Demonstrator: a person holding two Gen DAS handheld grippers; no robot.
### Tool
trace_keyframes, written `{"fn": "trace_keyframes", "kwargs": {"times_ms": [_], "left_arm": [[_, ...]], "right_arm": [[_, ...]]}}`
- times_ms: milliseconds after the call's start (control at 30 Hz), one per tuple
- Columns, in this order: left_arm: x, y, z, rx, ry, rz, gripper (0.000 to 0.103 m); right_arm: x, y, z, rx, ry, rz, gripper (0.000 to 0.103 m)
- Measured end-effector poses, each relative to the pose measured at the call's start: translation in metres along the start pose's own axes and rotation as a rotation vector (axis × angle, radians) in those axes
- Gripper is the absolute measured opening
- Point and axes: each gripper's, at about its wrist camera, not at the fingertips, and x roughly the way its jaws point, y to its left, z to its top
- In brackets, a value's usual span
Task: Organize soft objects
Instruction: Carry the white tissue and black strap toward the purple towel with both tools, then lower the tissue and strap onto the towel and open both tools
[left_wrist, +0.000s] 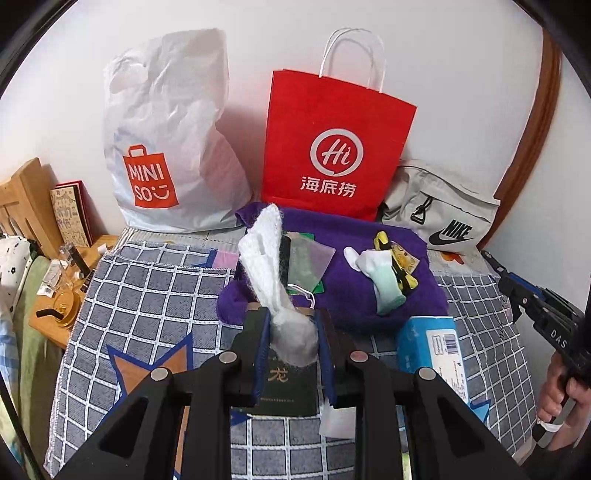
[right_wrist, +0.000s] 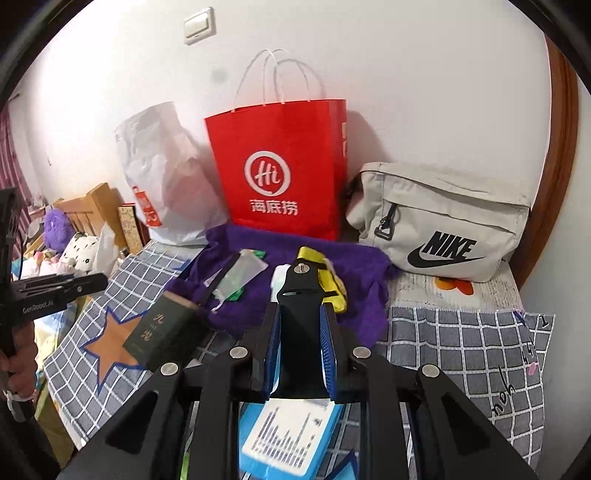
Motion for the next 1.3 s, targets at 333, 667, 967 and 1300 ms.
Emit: {"fn": "trace_keyframes", "kwargs": {"times_ms": [333,667,967,1300], "left_arm": [[0.041,0.002,0.021,0.008,0.051,-0.001,0.023],[0.093,0.002,0.043,0.020,0.107,0.013,0.023],[0.141,-0.004,0.056,0.029,0.159,0.004,0.023],[0.186,-0.001,0.059,0.015,0.221,-0.004,0.023]], "right_arm": [[0.045,-0.020,0.024,0.018,0.010,-0.009,0.021],[0.093,-0.047,0.037,0.047,0.034,-0.029,0.021],[0.145,-0.067,0.038,0.085,0.102,-0.034,0.021],[0.182,-0.073,0.019,0.079,0.217,-0.036,0.021]]}}
